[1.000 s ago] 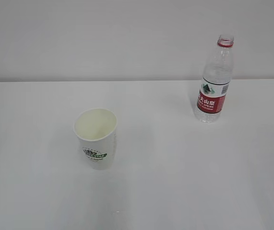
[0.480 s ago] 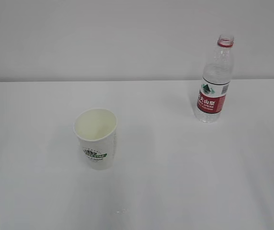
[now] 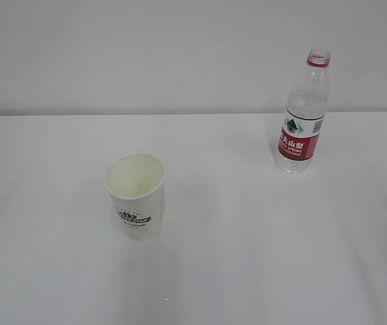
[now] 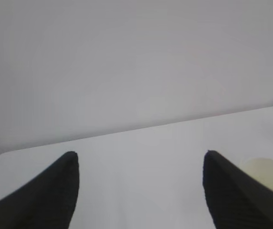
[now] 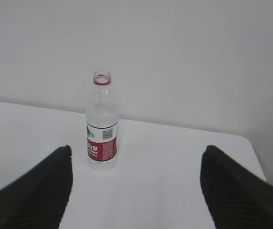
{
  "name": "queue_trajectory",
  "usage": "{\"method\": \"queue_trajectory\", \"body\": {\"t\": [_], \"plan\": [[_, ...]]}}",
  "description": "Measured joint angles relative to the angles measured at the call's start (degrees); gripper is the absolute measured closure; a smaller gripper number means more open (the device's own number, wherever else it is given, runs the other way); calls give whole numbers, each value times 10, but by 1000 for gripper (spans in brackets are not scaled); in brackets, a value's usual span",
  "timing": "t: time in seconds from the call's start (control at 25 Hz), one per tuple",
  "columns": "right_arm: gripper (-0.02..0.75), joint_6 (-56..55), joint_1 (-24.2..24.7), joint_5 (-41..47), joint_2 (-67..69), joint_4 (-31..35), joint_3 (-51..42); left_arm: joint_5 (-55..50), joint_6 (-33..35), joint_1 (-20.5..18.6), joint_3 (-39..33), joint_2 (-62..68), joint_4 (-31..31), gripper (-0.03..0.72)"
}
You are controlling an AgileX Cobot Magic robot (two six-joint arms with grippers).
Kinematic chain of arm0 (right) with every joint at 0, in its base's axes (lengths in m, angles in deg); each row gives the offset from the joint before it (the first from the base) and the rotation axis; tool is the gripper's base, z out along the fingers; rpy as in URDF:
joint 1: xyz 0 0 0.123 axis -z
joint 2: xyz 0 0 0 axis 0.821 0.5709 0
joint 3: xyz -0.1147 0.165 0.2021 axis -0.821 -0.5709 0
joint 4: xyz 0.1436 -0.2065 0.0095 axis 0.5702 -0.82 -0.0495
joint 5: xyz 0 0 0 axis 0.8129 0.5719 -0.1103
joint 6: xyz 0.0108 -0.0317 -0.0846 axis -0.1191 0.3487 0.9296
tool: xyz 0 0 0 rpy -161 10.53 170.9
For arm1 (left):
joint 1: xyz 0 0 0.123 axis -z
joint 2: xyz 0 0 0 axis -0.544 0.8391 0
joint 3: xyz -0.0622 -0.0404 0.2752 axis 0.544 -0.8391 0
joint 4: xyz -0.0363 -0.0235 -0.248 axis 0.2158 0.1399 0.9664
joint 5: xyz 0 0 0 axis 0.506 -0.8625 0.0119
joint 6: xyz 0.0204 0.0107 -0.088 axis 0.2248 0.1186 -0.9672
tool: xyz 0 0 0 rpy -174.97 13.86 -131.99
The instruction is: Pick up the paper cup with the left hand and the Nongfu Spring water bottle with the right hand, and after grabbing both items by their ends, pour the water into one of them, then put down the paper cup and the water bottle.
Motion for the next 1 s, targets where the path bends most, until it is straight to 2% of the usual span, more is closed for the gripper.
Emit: {"method": "queue_trajectory", "body": {"t": [0.28,1.0], "plan": [[111,0,0,-51,28,0,0,90,0,0,0,58,0,98],[143,0,0,-143,137,-7,0,210,0,0,0,232,0,101]]}}
